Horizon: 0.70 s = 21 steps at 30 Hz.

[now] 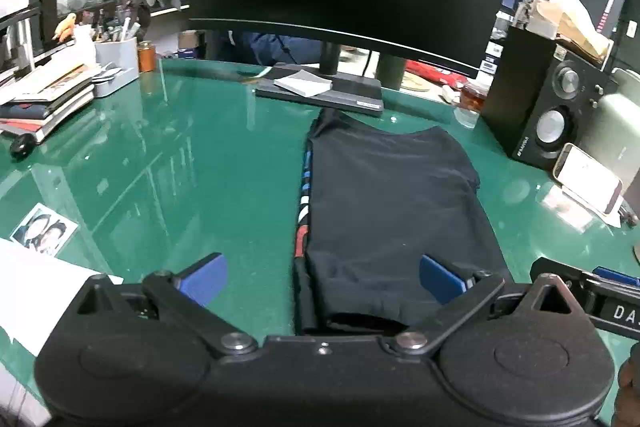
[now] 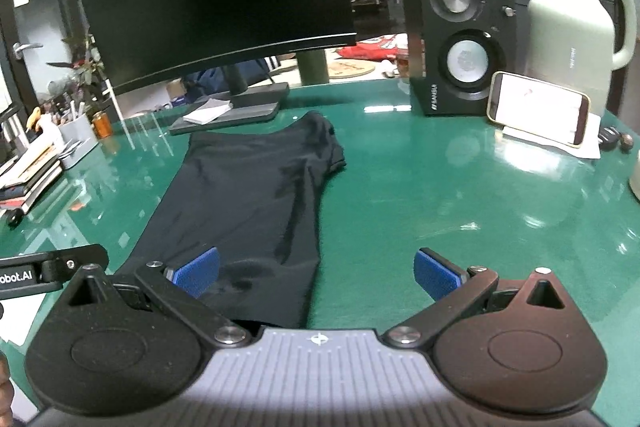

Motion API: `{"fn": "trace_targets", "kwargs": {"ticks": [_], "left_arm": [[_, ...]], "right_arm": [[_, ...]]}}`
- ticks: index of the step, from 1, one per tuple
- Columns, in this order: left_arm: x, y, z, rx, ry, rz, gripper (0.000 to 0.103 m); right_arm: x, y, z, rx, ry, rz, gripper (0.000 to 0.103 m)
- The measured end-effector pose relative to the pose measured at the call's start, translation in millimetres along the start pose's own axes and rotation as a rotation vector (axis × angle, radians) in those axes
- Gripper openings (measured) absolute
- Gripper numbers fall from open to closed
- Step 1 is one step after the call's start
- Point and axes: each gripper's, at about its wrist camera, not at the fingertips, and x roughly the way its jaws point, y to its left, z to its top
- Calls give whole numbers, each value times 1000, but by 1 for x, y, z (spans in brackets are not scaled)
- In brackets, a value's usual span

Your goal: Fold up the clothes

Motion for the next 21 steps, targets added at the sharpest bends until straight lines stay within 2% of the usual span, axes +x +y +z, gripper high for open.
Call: {"fn": "trace_targets", "kwargs": {"ticks": [14, 21], "left_arm": [[-9, -19, -7, 56, 3, 39, 102], [-15, -23, -13, 69, 9, 38, 102]], "right_arm": [[-18, 5, 1, -33, -34, 41, 103], [-21, 4, -7, -20, -17, 46, 103]]}}
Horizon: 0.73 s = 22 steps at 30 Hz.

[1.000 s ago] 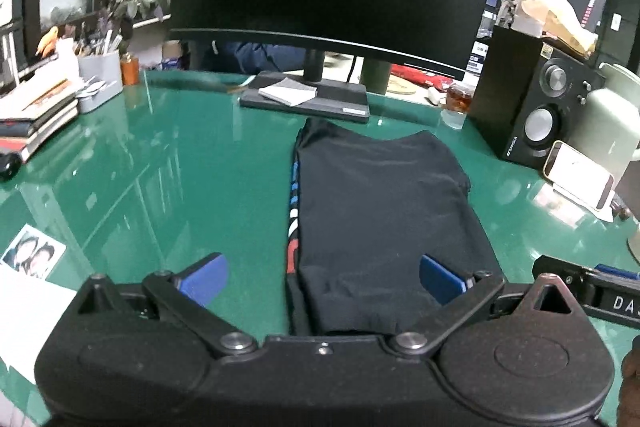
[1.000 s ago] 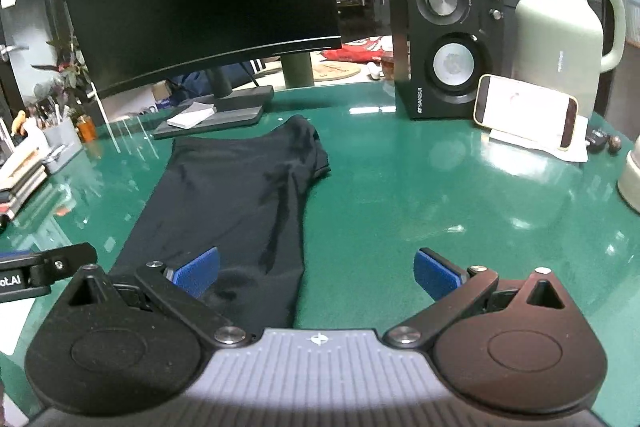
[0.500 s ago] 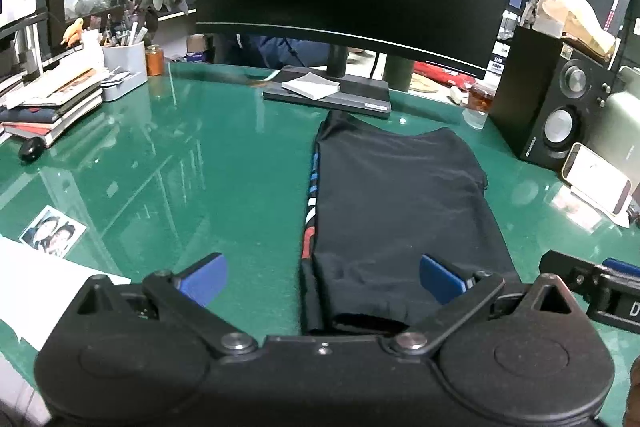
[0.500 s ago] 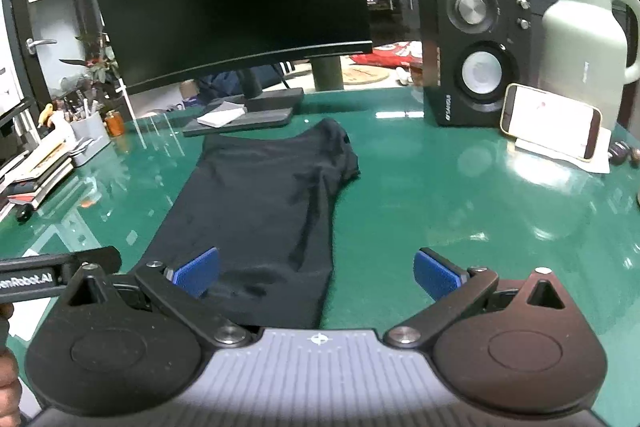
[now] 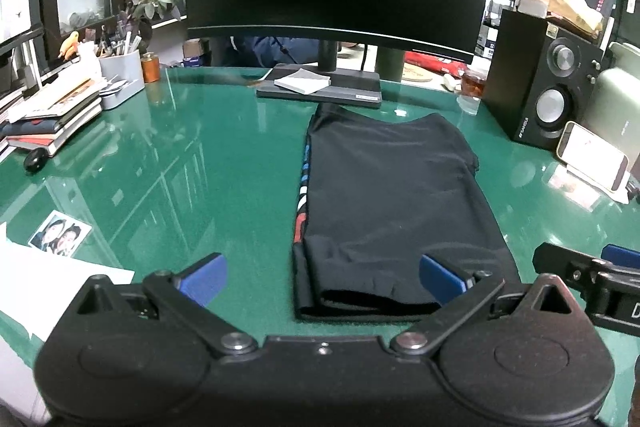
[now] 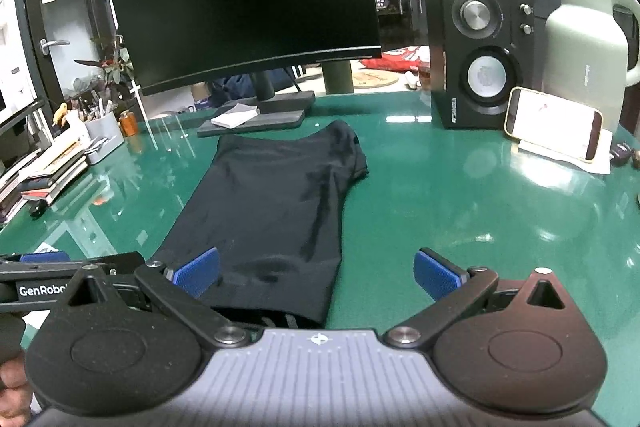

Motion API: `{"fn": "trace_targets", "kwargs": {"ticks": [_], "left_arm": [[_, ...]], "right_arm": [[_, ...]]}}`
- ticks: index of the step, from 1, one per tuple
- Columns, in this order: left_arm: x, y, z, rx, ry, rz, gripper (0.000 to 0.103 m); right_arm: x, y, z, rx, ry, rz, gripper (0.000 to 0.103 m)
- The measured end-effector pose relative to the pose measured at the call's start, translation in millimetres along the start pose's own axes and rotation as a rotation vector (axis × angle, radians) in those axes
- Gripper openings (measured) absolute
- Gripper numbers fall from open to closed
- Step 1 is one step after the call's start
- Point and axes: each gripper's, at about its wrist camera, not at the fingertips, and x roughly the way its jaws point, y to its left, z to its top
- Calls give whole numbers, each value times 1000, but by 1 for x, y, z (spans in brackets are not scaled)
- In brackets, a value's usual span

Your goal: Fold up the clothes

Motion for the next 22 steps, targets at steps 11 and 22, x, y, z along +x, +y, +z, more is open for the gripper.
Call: {"fn": "trace_targets", "kwargs": {"ticks": [11, 22], "left_arm": [[-11, -4, -6, 27, -31, 23, 102], [-15, 1, -7, 23, -41, 41, 102]], "right_arm": [[-11, 0, -5, 10, -18, 0, 103], [-15, 2, -6, 7, -25, 8, 103]]}}
